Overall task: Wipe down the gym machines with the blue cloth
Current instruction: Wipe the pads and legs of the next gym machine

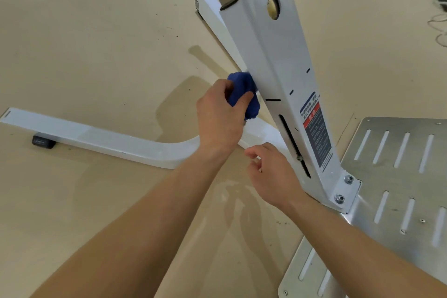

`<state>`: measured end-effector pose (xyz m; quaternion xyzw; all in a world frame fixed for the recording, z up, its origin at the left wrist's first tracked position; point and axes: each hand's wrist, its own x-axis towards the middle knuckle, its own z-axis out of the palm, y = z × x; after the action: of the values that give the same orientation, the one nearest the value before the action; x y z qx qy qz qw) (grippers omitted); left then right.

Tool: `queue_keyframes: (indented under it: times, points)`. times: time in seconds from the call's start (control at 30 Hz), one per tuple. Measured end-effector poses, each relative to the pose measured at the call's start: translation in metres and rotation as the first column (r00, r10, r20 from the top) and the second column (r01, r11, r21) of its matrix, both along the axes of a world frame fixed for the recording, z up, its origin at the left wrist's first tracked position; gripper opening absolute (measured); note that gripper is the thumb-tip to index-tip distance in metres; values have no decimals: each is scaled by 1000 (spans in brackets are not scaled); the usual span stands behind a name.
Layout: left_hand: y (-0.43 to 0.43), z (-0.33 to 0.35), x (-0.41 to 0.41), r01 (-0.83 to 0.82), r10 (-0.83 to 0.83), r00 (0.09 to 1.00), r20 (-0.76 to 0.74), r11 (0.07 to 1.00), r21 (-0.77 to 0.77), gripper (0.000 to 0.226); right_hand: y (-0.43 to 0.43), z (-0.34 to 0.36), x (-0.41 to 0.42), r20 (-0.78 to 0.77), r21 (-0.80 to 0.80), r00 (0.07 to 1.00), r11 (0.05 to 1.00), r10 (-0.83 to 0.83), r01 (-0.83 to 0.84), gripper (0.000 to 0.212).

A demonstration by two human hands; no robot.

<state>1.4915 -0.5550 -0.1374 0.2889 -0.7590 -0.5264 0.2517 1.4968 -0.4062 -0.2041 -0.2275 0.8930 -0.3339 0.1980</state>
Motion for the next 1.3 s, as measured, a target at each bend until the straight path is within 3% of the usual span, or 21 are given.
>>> queue_keyframes:
  times: [0.13, 0.27, 0.33, 0.4, 0.47, 0.6, 0.67, 0.73, 0.87, 1.0, 1.13, 1.23, 1.3]
  points:
    - [-13, -19, -1, -1, -2, 984, 177, 1000, 18, 14, -5, -5, 3, 14, 33, 999, 999, 43, -43, 32]
    - [-2, -13, 0, 40, -39, 998, 57, 999, -15, 12, -5, -8, 1, -8, 35, 999, 999, 41, -41, 32]
    - [1, -14, 2, 109, -105, 994, 36, 985, -134, 13, -4, -11, 0, -6, 48, 999, 998, 37, -37, 33]
    - [-8, -28, 6, 205, -148, 974, 170, 894, -397, 14, -2, -17, 1, 12, 59, 999, 997, 40, -41, 34]
    - [-19, -51, 16, 298, -151, 938, 313, 813, -501, 22, 0, -25, 3, 36, 69, 999, 997, 32, -35, 34]
    - [-8, -93, 50, 349, -220, 906, 361, 872, -344, 21, 6, -44, 7, 98, -23, 987, 991, -128, 131, 42]
    - [1, -103, 61, 293, -237, 915, 327, 947, -132, 19, 3, -49, 14, 184, -146, 973, 975, -141, 169, 55]
    - [4, -107, 65, 234, -248, 928, 278, 969, 83, 15, -3, -50, 19, 233, -275, 969, 950, -82, 147, 39]
    - [-6, -106, 76, 261, -304, 916, 261, 947, 187, 10, -1, -57, 17, 192, -239, 970, 951, -150, 194, 19]
    - [-25, -102, 95, 156, -171, 921, 350, 985, 71, 17, 10, -59, 13, 161, -148, 966, 963, -200, 224, 14]
    - [-35, -107, 115, 258, -154, 844, 515, 956, -137, 14, 8, -57, 15, 150, -98, 968, 971, -202, 217, 10]
    - [-25, -114, 123, 368, -191, 857, 478, 877, -309, 29, -3, -51, 17, 264, -186, 944, 950, -199, 252, 11]
    - [-14, -113, 123, 458, -347, 849, 399, 859, -228, 34, -10, -47, 20, 309, -236, 928, 929, -208, 286, 15]
